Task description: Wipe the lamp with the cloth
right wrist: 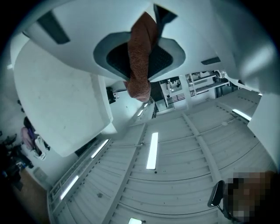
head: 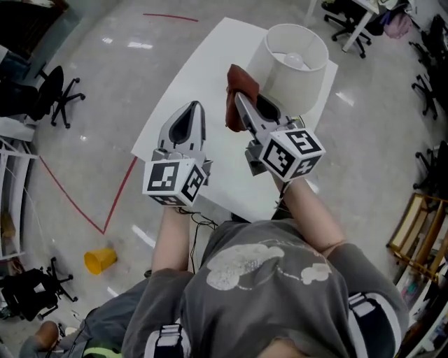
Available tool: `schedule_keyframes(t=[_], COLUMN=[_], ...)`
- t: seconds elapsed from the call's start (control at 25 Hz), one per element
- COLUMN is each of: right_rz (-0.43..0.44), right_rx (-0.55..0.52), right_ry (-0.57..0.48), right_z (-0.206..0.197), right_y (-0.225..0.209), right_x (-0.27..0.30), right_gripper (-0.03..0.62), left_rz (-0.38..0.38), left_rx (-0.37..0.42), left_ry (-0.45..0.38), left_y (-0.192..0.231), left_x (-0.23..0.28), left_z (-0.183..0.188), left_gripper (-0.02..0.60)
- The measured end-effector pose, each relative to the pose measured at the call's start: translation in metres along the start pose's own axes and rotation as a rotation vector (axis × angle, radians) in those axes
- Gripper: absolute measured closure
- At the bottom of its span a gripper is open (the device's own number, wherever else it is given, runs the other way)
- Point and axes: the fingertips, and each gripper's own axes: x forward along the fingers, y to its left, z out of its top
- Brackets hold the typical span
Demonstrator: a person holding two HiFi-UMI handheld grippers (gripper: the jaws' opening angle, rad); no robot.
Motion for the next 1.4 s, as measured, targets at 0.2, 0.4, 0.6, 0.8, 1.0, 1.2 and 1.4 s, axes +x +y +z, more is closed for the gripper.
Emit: schedule_keyframes(t=[0.2, 0.4, 0.6, 0.8, 1.0, 1.2, 1.4], right_rz=[-0.106, -0.167, -0.208, -0.22, -0.225, -0.227, -0.213], right_rx=[0.058, 0.134, 0.17, 0.215, 0.24, 0.285, 0.312], right_ry=[-0.134, -0.21, -0.21, -0.154, -0.077, 0.011, 0.102], right_z=[0.045, 0.072, 0.071, 0.045, 0.006, -0.038, -0.068], right_y=[-0.009, -0.021, -0.036, -0.041, -0.048, -0.056, -0.055], right_x=[0.016, 0.024, 0.024, 0.025, 0.022, 0.015, 0.001], right_gripper=[0.508, 0.508, 0.508, 0.508, 0.508, 0.508, 0.508], left_rz=[-0.063, -0.098, -0.107, -0.083, -0.032, 0.019, 0.058], left_rx=[0.03, 0.02, 0.005, -0.013, -0.045, -0.071, -0.096], left_ry=[-0.039, -0.048, -0.023, 0.006, 0.043, 0.094, 0.14], left_y=[0.012, 0.006, -0.005, -0.004, 0.006, 0.011, 0.008], left_x=[0.027, 0.047, 0.051, 0.043, 0.031, 0.017, 0.005], left_z=[0.029, 0.035, 0.021, 0.006, -0.018, -0.045, -0.069], left_gripper=[0.574, 0.574, 0.574, 0.574, 0.574, 0.574, 0.574])
